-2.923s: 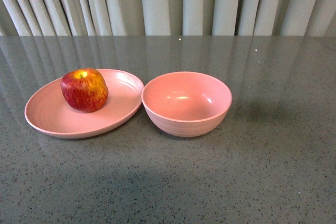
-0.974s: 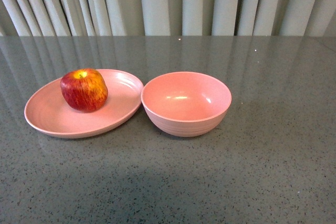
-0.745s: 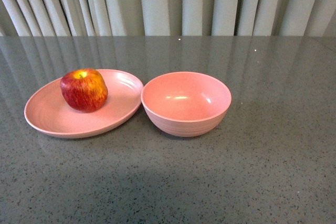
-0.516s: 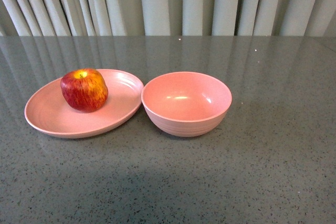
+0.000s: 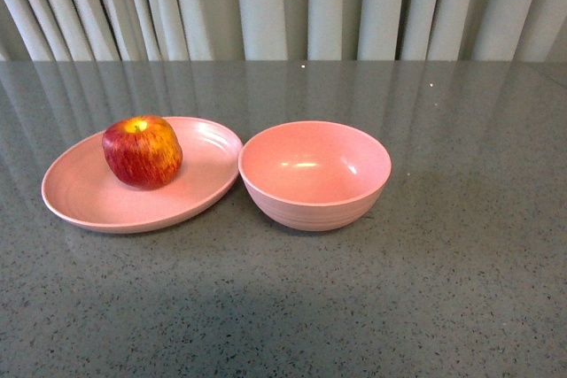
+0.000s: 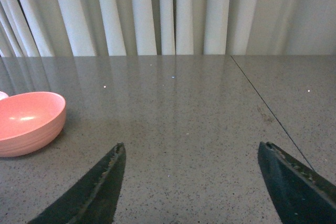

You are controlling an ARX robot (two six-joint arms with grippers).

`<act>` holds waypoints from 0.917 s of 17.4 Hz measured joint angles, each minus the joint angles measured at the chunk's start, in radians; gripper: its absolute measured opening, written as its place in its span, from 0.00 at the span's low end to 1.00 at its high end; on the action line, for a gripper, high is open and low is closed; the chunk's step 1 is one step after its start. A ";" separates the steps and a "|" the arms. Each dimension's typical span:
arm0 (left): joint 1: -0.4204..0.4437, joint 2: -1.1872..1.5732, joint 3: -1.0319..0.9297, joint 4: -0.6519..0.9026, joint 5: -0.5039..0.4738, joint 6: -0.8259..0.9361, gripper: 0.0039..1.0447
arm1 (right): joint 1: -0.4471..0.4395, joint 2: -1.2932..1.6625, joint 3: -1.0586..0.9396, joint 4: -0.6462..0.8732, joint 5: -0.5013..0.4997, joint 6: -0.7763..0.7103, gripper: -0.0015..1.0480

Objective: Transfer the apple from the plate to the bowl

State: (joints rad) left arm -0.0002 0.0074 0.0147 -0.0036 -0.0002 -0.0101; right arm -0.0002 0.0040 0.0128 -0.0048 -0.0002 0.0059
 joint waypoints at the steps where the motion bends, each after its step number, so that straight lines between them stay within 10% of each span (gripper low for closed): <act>1: 0.000 0.000 0.000 0.000 0.000 0.000 0.94 | 0.000 0.000 0.000 0.000 0.000 0.000 0.82; 3: 0.000 0.000 0.000 0.000 0.000 0.000 0.94 | 0.000 0.000 0.000 0.000 0.000 0.000 0.95; 12: 0.000 0.000 0.000 0.000 0.000 0.000 0.94 | 0.000 0.000 0.000 0.000 0.000 0.000 0.94; 16: -0.151 0.180 0.129 -0.283 -0.227 -0.078 0.94 | 0.000 0.000 0.000 0.000 0.000 0.000 0.94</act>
State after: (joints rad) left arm -0.1509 0.1879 0.1440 -0.2871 -0.2272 -0.0879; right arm -0.0002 0.0044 0.0128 -0.0048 -0.0006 0.0059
